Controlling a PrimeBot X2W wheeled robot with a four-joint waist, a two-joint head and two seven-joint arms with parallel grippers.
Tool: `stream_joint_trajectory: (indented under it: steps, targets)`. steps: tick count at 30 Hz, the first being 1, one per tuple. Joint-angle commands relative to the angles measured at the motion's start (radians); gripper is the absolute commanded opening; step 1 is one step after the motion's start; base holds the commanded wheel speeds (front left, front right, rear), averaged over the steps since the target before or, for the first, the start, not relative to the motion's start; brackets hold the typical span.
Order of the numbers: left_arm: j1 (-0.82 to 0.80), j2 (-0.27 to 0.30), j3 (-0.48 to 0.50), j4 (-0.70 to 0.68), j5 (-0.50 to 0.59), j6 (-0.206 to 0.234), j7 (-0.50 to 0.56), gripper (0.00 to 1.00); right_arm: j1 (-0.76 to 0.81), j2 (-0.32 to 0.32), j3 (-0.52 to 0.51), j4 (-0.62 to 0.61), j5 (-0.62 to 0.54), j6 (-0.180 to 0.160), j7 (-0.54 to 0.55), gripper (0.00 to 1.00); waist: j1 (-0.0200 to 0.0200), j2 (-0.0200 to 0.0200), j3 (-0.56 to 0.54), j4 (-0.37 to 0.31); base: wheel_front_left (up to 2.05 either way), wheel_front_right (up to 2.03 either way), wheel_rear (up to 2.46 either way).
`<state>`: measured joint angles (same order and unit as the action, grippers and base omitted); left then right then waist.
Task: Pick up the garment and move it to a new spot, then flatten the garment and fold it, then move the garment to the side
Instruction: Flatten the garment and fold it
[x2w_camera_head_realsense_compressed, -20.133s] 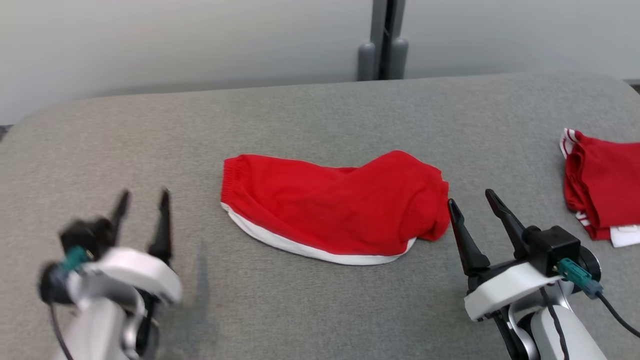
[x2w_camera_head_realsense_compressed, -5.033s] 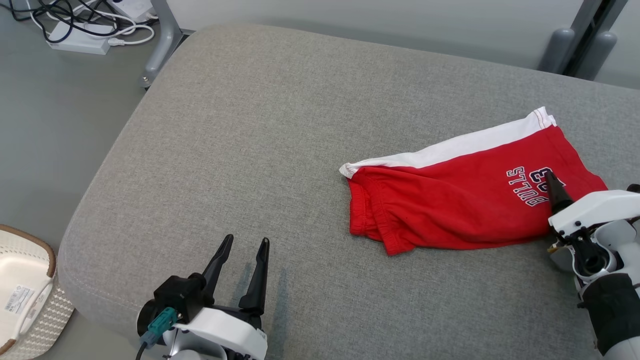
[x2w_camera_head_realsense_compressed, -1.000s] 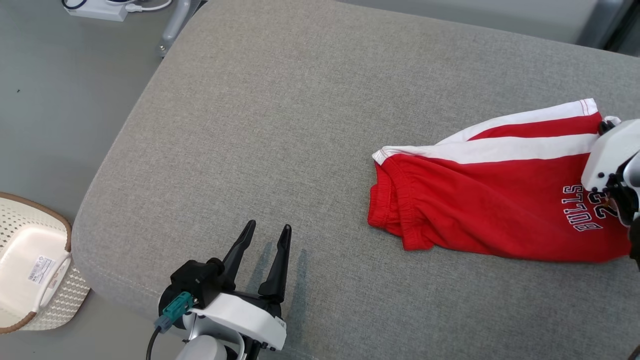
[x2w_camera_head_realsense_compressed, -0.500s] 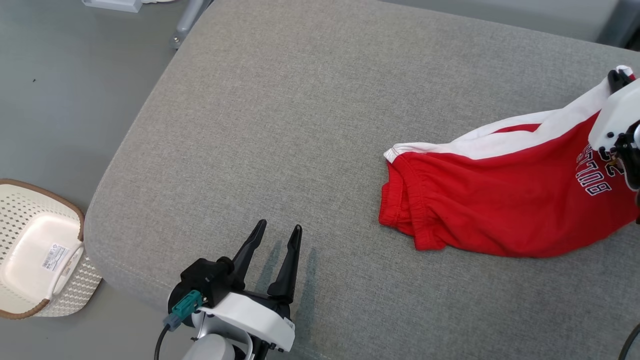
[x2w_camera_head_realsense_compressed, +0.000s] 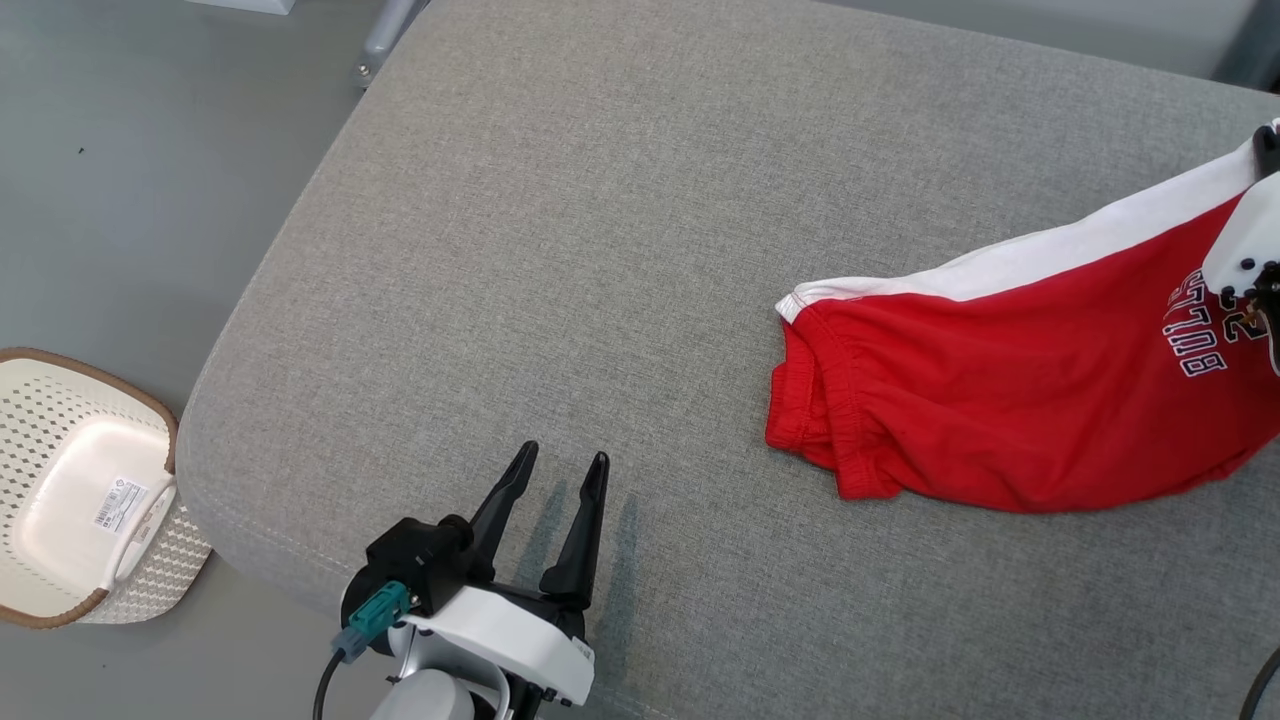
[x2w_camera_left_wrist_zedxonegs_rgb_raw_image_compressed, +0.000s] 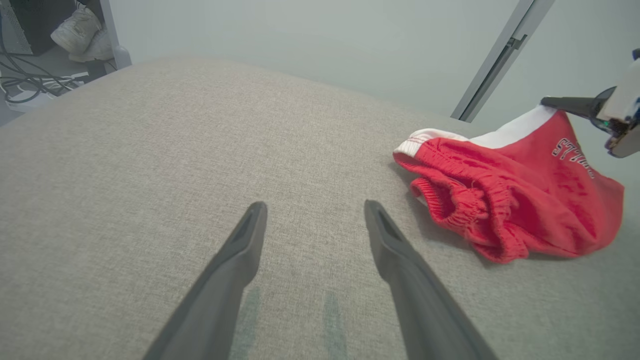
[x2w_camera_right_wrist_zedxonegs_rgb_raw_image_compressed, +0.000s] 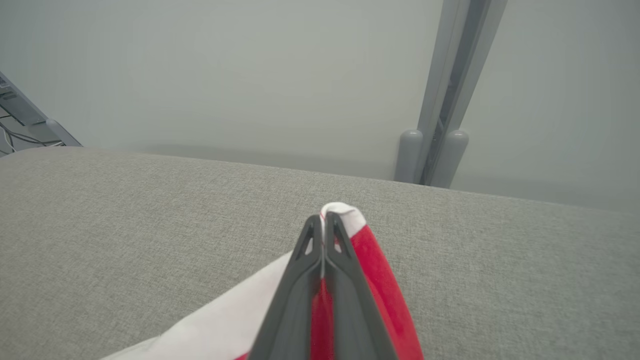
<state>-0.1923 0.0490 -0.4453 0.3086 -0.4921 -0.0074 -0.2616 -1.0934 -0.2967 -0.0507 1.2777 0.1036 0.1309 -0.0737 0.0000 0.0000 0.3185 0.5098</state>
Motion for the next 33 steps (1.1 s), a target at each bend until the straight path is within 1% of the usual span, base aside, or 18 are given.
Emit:
stream_joint_trajectory:
  steps: [1,2,3,4,5,6,10,12,14,15,18,20,23,24,27,29,32,33]
  targets:
    - [-0.014,0.004,0.000,0.003,-0.001,0.002,-0.004,1.00,0.004,-0.002,-0.010,0.004,-0.006,0.000,-0.003,0.00,0.0000,0.0000,0.001,-0.001,0.00,0.00,0.00]
    - [-0.015,0.004,-0.001,0.003,-0.001,0.002,-0.004,1.00,0.004,0.000,-0.020,0.005,0.000,0.000,-0.002,0.00,0.0000,0.0000,0.001,-0.001,0.00,0.00,0.00]
    - [-0.015,0.004,-0.002,0.004,0.000,0.002,-0.004,1.00,0.003,0.008,-0.021,0.005,0.002,0.000,-0.003,0.05,0.0000,0.0000,0.001,-0.001,0.00,0.00,0.00]
    - [-0.016,0.004,-0.002,0.004,0.000,0.002,-0.004,1.00,0.003,0.017,-0.023,0.005,0.009,0.000,-0.010,0.32,0.0000,0.0000,0.002,-0.001,0.00,0.00,0.00]
    - [-0.017,0.004,-0.002,0.004,0.001,0.003,-0.004,1.00,0.002,0.024,-0.031,0.006,0.025,0.000,-0.003,0.72,0.0000,0.0000,0.002,-0.001,0.00,0.00,0.00]
    - [-0.018,0.004,-0.001,0.005,0.002,0.004,-0.004,1.00,0.002,0.026,-0.027,0.006,0.025,0.000,-0.005,1.00,0.0000,0.0000,0.001,-0.002,0.00,0.00,0.00]
    - [-0.013,0.004,0.008,0.009,0.009,0.009,-0.004,1.00,0.022,0.027,-0.030,0.007,0.041,-0.001,-0.022,1.00,0.0000,0.0000,-0.011,-0.013,0.00,0.00,0.00]
    - [-0.007,0.004,0.015,0.013,0.014,0.009,-0.004,1.00,0.039,0.045,-0.022,0.008,0.049,0.000,-0.029,1.00,0.0000,0.0000,-0.027,-0.029,0.00,0.00,0.00]
    - [0.002,0.004,0.031,0.018,0.026,0.007,-0.004,1.00,0.056,0.071,-0.014,0.008,0.062,0.000,-0.041,1.00,0.0000,0.0000,-0.052,-0.054,0.00,0.00,0.00]
    - [0.009,0.004,0.048,0.022,0.040,0.005,-0.004,1.00,0.073,0.089,-0.001,-0.004,0.078,0.000,-0.063,1.00,0.0000,0.0000,-0.075,-0.082,0.00,0.00,0.00]
    - [0.014,0.004,0.080,0.019,0.058,0.000,-0.004,1.00,0.110,0.128,0.041,-0.036,0.115,0.000,-0.096,1.00,0.0000,0.0000,-0.113,-0.130,0.00,0.00,0.00]
    - [0.018,0.004,0.114,0.012,0.076,-0.007,-0.004,1.00,0.158,0.160,0.086,-0.089,0.177,0.000,-0.116,1.00,0.0000,0.0000,-0.149,-0.183,0.00,0.00,0.00]
    - [0.028,0.004,0.161,0.005,0.100,-0.013,-0.004,1.00,0.249,0.170,0.150,-0.183,0.271,0.000,-0.120,1.00,0.0000,0.0000,-0.183,-0.250,0.00,0.00,0.00]
    - [0.042,0.004,0.211,-0.004,0.124,-0.025,-0.004,1.00,0.393,0.130,0.235,-0.329,0.349,0.000,-0.133,1.00,0.0000,0.0000,-0.215,-0.312,0.00,0.00,0.00]
    - [0.052,0.004,0.241,-0.014,0.133,-0.027,-0.004,1.00,0.489,0.107,0.269,-0.408,0.359,0.000,-0.153,1.00,0.0000,0.0000,-0.231,-0.343,0.00,0.00,0.00]
    - [0.068,0.004,0.267,-0.017,0.139,-0.032,-0.004,1.00,0.565,0.081,0.285,-0.474,0.331,0.000,-0.169,1.00,0.0000,0.0000,-0.242,-0.369,0.00,0.00,0.00]
    - [0.084,0.004,0.288,-0.020,0.146,-0.039,-0.004,1.00,0.664,0.088,0.263,-0.549,0.303,0.000,-0.178,1.00,0.0000,0.0000,-0.250,-0.390,0.00,0.00,0.00]
    - [0.087,0.004,0.290,-0.021,0.149,-0.044,-0.004,1.00,0.705,0.101,0.245,-0.583,0.298,0.000,-0.179,1.00,0.0000,0.0000,-0.251,-0.394,0.00,0.00,0.00]
